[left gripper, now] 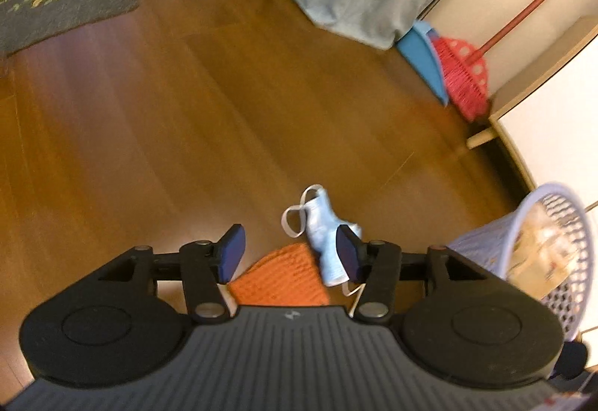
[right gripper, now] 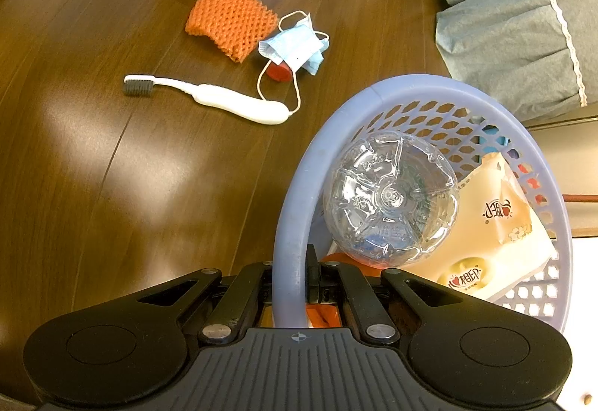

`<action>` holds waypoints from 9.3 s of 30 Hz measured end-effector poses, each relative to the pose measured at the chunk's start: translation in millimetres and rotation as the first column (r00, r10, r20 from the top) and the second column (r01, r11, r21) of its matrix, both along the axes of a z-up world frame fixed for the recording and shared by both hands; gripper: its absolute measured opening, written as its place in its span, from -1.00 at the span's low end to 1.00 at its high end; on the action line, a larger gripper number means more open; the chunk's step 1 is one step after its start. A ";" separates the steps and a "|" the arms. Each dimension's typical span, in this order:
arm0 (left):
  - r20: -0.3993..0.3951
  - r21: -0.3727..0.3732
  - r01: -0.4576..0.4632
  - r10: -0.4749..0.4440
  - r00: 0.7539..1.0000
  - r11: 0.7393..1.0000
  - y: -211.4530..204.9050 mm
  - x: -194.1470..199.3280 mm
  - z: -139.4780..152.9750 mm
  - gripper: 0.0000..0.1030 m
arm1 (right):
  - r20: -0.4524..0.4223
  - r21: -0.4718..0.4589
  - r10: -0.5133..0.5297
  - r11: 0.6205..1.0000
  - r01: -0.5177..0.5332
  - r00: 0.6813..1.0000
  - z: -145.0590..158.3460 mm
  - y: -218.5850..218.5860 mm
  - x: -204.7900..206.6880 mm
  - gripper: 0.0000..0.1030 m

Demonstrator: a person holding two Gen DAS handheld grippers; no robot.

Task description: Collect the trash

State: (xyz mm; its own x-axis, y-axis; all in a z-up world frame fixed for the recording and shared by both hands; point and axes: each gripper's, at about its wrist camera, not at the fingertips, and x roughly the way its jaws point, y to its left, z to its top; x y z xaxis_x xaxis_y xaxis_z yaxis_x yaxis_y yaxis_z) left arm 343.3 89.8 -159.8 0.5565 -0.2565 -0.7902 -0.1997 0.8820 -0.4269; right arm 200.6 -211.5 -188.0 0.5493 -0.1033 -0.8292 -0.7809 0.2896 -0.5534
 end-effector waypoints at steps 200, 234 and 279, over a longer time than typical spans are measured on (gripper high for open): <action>0.104 0.098 0.262 -0.272 0.957 0.960 -67.1 32.2 -10.0 0.07 | -0.007 -0.001 0.038 0.999 -0.038 0.999 -0.4 -0.6 3.2 -1.00; -0.042 0.111 0.368 -0.366 0.930 0.923 -96.1 67.9 -106.4 -0.54 | -0.010 0.000 0.044 0.999 -0.044 0.999 0.4 -3.0 5.0 -1.00; 0.234 -0.007 0.374 -0.362 0.902 0.928 -80.2 7.2 41.9 -1.00 | -0.013 0.004 0.044 0.999 -0.044 0.999 0.0 -5.6 5.3 -1.00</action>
